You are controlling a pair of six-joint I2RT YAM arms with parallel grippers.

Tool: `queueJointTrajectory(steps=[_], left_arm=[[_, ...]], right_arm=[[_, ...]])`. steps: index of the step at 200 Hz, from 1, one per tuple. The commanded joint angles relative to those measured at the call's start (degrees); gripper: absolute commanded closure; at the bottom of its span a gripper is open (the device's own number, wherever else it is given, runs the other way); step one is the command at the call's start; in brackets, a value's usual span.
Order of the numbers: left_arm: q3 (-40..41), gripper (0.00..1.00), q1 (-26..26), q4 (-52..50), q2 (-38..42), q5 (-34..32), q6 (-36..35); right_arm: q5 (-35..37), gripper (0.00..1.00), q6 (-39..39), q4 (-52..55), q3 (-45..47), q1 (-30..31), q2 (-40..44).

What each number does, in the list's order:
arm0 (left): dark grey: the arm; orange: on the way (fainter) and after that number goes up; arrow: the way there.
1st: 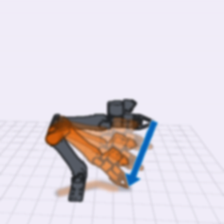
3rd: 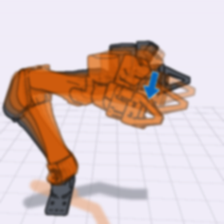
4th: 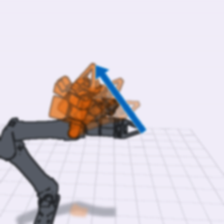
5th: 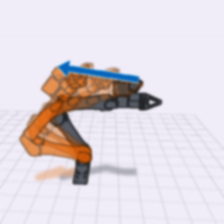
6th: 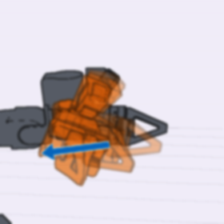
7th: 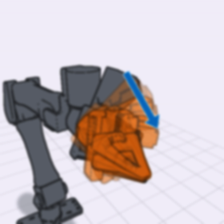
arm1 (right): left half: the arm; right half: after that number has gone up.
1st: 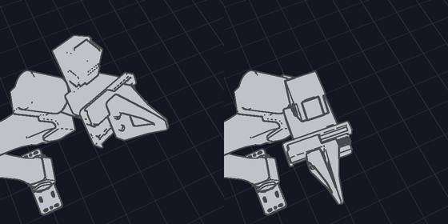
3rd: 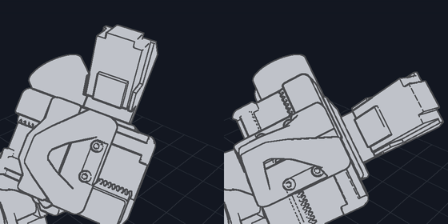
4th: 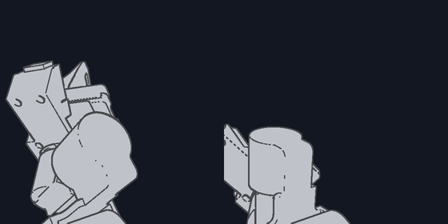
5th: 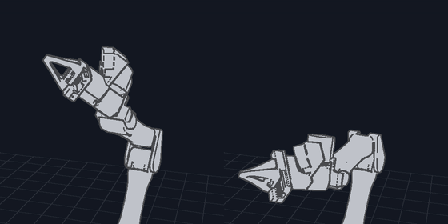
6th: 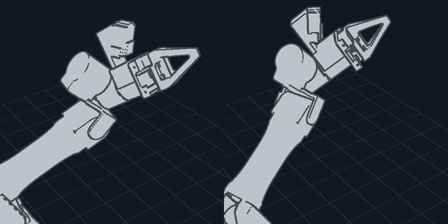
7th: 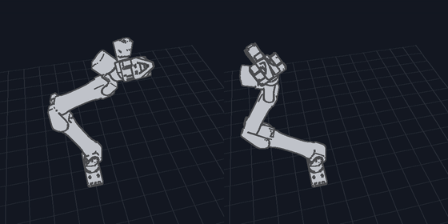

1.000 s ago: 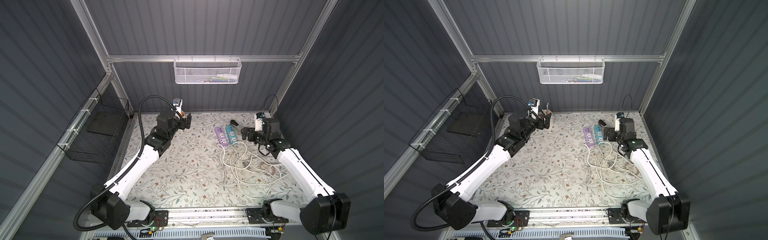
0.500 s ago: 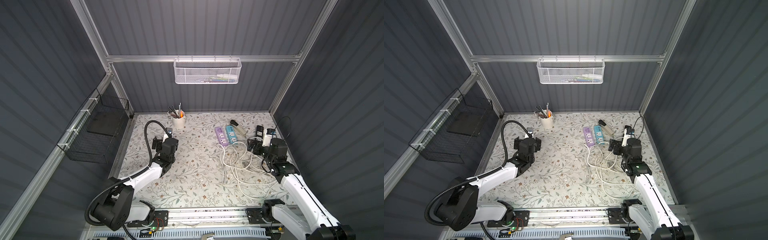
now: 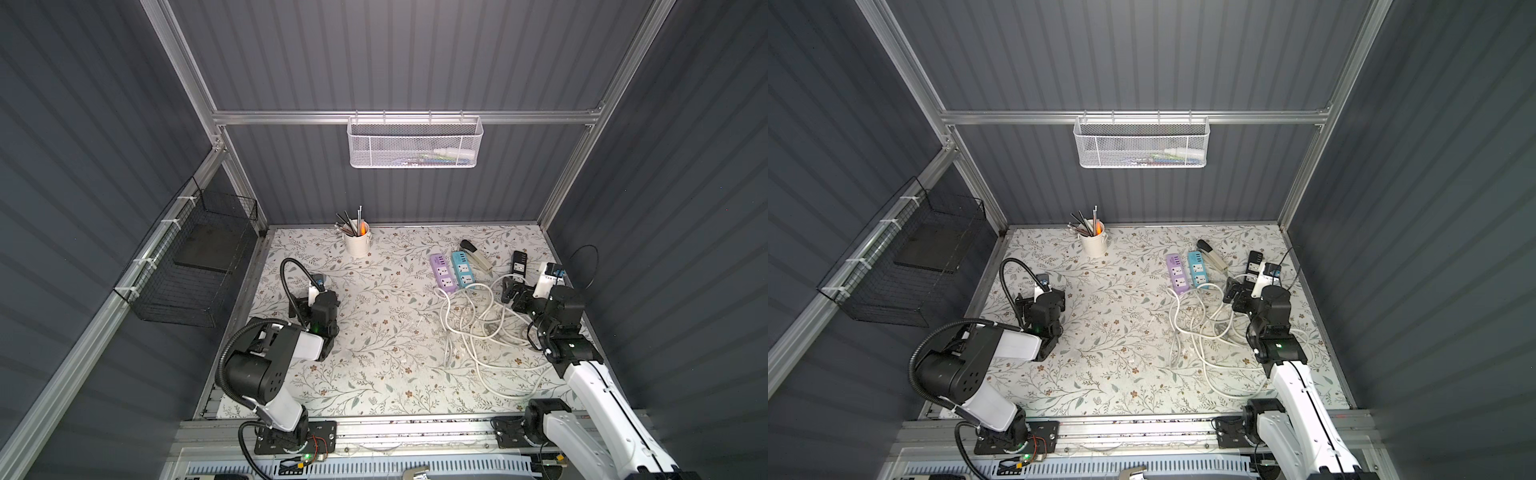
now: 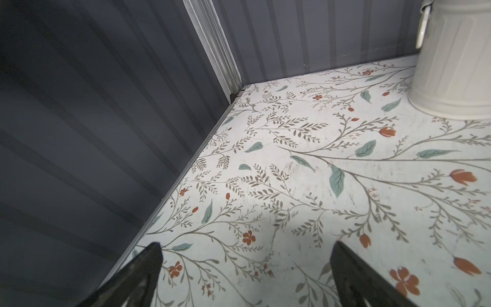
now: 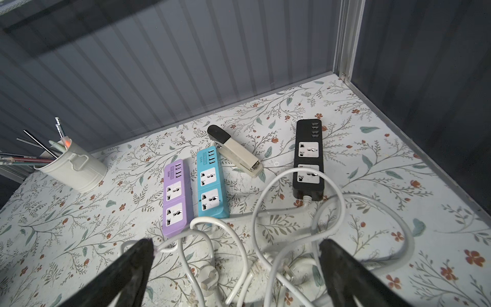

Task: Unwrap the cord wrapped around the power strip
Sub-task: Reset both arms

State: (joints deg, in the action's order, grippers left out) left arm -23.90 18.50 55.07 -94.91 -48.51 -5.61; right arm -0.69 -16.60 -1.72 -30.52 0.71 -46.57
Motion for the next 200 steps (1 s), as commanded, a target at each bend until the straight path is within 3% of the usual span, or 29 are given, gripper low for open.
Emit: queueJointTrajectory(steps=[1, 20, 74, 95, 103, 116, 128, 140, 162, 181, 200], left_arm=[[2.4, 0.0, -1.0, 14.4, -3.7, 2.2, -1.5], [1.6, 0.0, -1.8, 7.5, -1.5, 5.6, 0.8], [1.5, 0.0, -5.0, 6.0, -1.2, 16.1, 0.9], [3.2, 0.0, -7.7, 7.9, -2.5, 24.2, 2.0], [3.2, 0.0, -7.7, 14.5, -5.7, 23.7, -0.4], [1.5, 0.0, -8.1, 4.2, -2.4, 26.4, 1.9], [1.8, 0.0, -8.3, 10.1, -4.8, 27.7, 0.0], [0.2, 0.0, -8.9, 2.5, -2.9, 28.0, 1.9], [-0.5, 0.0, -9.9, 1.9, -3.1, 27.6, 3.0], [-0.6, 0.0, -10.0, 2.8, -3.6, 27.8, 2.9], [-0.7, 0.0, -10.0, 2.3, -3.6, 27.8, 3.0]], right_arm=[[0.2, 0.01, -0.9, -2.2, 0.7, -0.4, -0.3], [0.3, 0.01, -1.0, -3.1, 1.2, -0.4, -1.1], [0.9, 0.01, -1.5, -6.3, 2.9, -0.5, -2.8], [1.8, 0.01, -1.2, -7.3, 3.9, -0.5, -2.2], [2.4, 0.01, -0.9, -7.9, 4.4, -0.5, -1.9], [4.2, 0.01, -0.3, -9.1, 5.5, -0.5, -1.3], [6.3, 0.01, 0.4, -10.4, 6.8, -0.6, -0.3], [9.3, 0.01, 1.1, -12.7, 9.0, -0.6, 1.2], [15.3, 0.01, 2.8, -17.5, 13.2, -0.6, 3.8], [18.2, 0.01, 6.2, -26.4, 17.9, -0.6, 3.4], [20.3, 0.01, 10.0, -37.7, 21.1, -0.6, -2.3]])
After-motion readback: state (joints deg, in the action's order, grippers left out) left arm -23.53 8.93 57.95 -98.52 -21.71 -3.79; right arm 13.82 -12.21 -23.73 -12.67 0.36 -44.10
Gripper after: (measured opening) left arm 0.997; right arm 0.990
